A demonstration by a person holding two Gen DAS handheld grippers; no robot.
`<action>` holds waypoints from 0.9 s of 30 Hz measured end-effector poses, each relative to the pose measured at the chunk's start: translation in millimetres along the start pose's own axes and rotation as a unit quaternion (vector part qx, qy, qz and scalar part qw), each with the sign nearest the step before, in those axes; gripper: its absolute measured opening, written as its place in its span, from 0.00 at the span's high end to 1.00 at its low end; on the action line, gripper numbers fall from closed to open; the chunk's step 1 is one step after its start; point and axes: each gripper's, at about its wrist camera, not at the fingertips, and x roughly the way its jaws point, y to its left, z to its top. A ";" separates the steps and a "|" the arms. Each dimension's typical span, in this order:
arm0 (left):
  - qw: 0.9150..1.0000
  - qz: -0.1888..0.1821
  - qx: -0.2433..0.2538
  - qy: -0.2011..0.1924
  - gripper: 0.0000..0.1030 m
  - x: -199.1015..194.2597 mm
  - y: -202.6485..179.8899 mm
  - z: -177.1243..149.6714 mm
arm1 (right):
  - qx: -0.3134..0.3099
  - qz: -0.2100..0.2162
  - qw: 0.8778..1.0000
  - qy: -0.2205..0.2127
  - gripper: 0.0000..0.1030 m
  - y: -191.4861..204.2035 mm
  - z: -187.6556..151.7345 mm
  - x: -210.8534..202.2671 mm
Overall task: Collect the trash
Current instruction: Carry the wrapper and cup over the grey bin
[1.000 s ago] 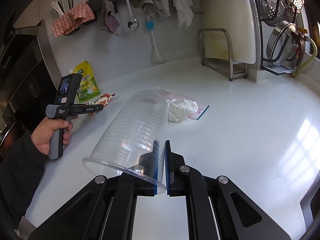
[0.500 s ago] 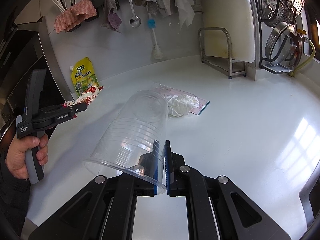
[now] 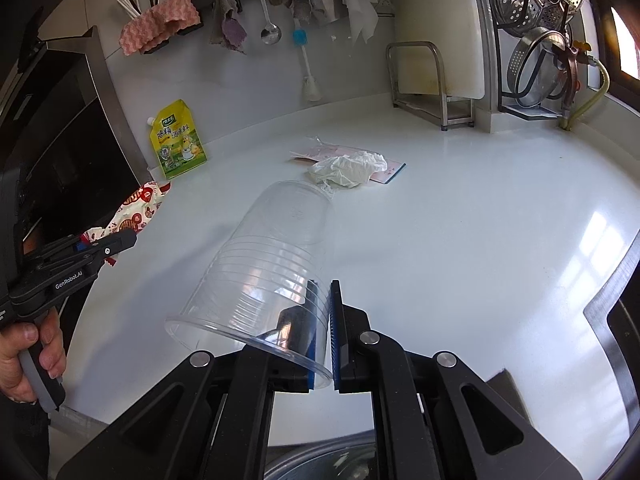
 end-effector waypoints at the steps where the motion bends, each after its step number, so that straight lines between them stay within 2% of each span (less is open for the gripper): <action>1: 1.000 -0.003 0.000 0.000 0.75 -5.4 -3.3 -4.1 | -0.001 0.000 1.000 0.000 0.95 1.2 -3.7 -4.7; 16: 0.998 -0.054 -0.003 -0.018 0.74 -74.2 -53.4 -44.7 | 0.003 -0.013 1.000 -0.010 0.95 -1.9 -64.0 -81.0; 27: 0.995 -0.093 0.007 -0.016 0.74 -100.8 -93.9 -69.6 | 0.024 -0.033 0.999 -0.006 0.95 -17.6 -105.0 -114.6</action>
